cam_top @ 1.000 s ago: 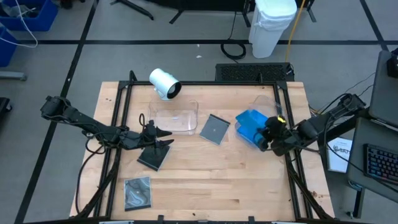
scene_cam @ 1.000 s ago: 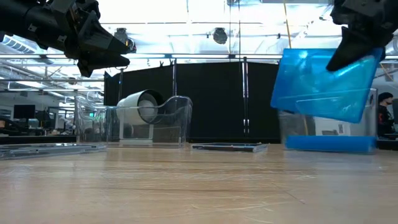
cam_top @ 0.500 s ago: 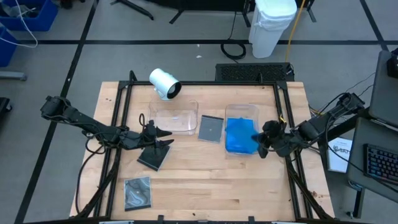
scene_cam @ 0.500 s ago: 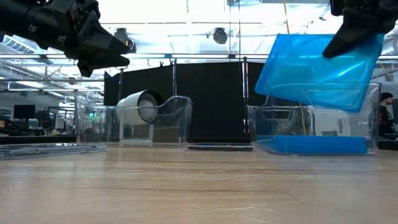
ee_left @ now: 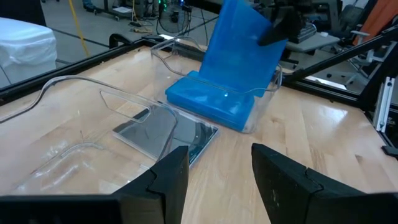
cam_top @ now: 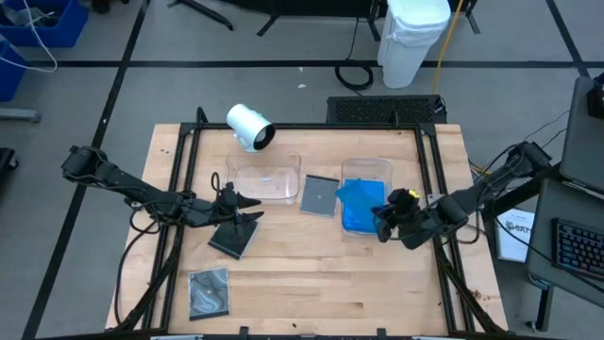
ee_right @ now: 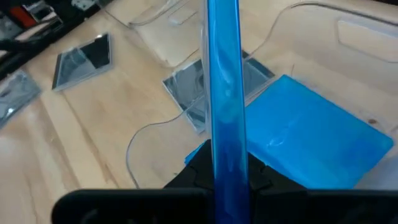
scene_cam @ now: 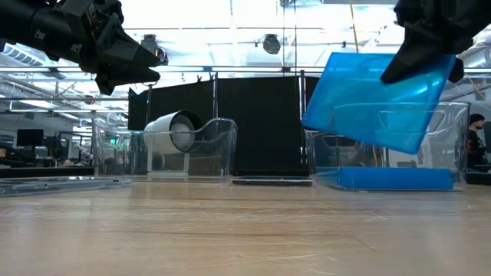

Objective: Pick & place jewel cases by type
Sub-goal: Put the blue cd case into the right transparent bin, then put the top right black cd case into the left transparent bin

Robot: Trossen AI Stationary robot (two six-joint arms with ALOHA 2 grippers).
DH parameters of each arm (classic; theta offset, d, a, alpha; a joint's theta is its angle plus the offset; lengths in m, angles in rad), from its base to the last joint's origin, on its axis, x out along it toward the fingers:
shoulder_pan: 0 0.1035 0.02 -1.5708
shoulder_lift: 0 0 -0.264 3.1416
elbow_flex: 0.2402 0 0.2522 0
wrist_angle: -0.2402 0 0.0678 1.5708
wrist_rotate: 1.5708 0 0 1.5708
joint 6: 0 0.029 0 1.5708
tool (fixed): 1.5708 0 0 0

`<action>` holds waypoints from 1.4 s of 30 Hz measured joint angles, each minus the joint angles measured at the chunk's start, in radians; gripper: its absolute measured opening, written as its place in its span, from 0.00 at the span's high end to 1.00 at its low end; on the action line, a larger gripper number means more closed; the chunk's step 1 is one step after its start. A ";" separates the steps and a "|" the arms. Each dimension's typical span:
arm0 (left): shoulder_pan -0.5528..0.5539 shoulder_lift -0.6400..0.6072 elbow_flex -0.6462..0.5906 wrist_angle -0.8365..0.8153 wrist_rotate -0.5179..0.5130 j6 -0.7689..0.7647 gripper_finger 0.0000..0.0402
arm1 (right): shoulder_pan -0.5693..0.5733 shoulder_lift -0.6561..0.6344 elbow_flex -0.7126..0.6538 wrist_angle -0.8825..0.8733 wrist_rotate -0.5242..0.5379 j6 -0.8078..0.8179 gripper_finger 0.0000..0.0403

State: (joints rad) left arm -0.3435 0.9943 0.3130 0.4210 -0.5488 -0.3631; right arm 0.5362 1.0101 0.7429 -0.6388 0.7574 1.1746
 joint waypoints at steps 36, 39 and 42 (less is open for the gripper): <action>0.000 0.000 0.000 0.000 0.000 0.000 0.55 | -0.002 0.044 -0.020 0.306 0.346 -0.577 0.43; 0.000 0.000 0.000 0.000 0.000 0.000 0.55 | -0.016 0.044 -0.020 0.310 0.326 -0.637 0.44; 0.000 0.000 0.000 0.000 0.000 0.000 0.55 | -0.047 0.044 -0.020 0.298 0.254 -0.647 0.46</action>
State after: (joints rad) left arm -0.3435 0.9943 0.3130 0.4206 -0.5487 -0.3630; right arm 0.4893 1.0542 0.7227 -0.3411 1.0113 0.5280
